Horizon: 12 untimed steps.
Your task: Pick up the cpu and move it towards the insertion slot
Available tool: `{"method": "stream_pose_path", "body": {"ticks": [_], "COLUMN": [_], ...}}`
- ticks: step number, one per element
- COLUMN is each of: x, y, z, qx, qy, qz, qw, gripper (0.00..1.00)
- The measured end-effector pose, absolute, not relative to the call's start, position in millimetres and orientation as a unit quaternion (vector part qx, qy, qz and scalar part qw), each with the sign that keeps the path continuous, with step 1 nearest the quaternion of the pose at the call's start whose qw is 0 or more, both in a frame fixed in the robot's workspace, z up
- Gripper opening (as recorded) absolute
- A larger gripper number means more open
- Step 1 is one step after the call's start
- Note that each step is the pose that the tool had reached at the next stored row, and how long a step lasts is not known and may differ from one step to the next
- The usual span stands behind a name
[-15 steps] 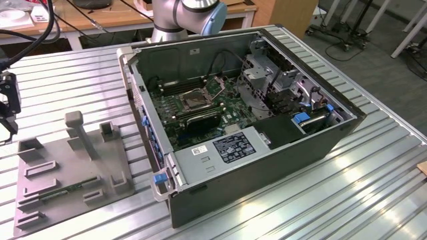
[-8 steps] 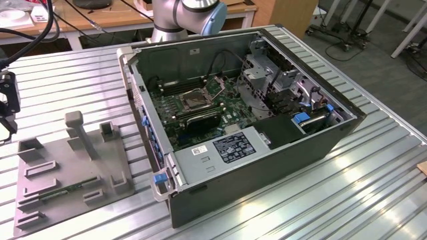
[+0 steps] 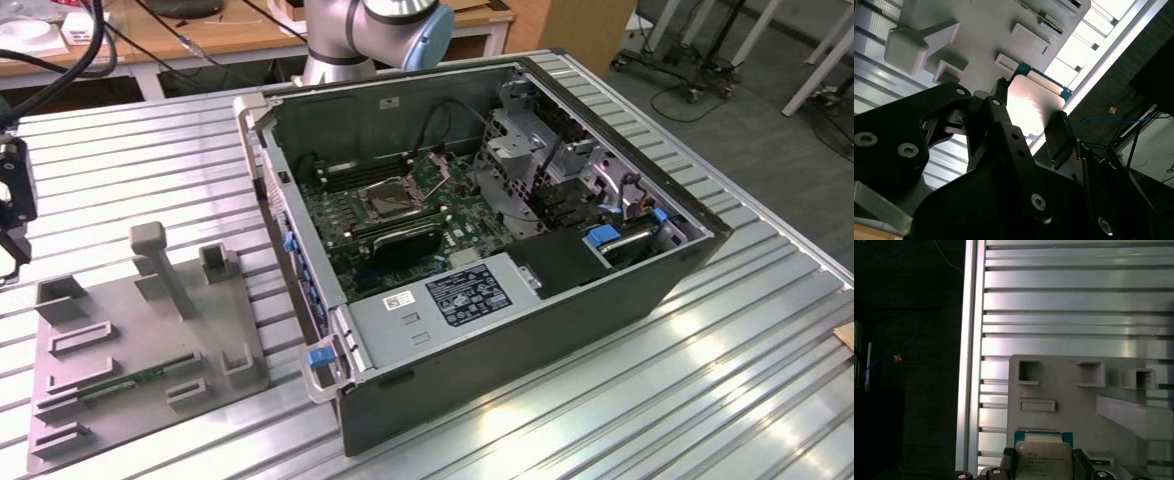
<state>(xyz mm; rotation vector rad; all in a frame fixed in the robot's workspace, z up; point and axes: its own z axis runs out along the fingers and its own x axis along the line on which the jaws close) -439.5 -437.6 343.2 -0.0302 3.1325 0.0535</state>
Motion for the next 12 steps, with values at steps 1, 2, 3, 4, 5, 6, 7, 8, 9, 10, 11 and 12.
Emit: {"method": "stream_pose_path", "body": {"ticks": [1, 2, 3, 4, 5, 6, 7, 8, 9, 10, 11, 12], "x": [-439.6, -439.6, -439.5, -439.5, -439.5, -439.5, -439.6, -439.6, -439.6, -439.6, -439.5, -439.5], "y": [-437.6, -437.6, -437.6, -437.6, -437.6, -437.6, -437.6, -437.6, -437.6, -437.6, -437.6, -437.6], "z": [344.5, 345.8, 347.2, 348.7, 350.0, 351.3, 352.4, 353.1, 353.3, 353.2, 353.3, 353.4], "qx": [-0.010, -0.010, -0.010, -0.010, -0.010, -0.010, -0.010, -0.010, -0.010, -0.010, -0.010, -0.010], "qy": [1.000, 1.000, 1.000, 1.000, 1.000, 1.000, 1.000, 1.000, 1.000, 1.000, 1.000, 1.000], "qz": [0.017, 0.017, 0.017, 0.017, 0.017, 0.017, 0.017, 0.017, 0.017, 0.017, 0.017, 0.017], "qw": [0.004, 0.004, 0.004, 0.004, 0.004, 0.004, 0.004, 0.004, 0.004, 0.004, 0.004, 0.004], "gripper": [0.54, 0.54, 0.54, 0.54, 0.54, 0.54, 0.54, 0.54, 0.54, 0.54, 0.54, 0.54]}}
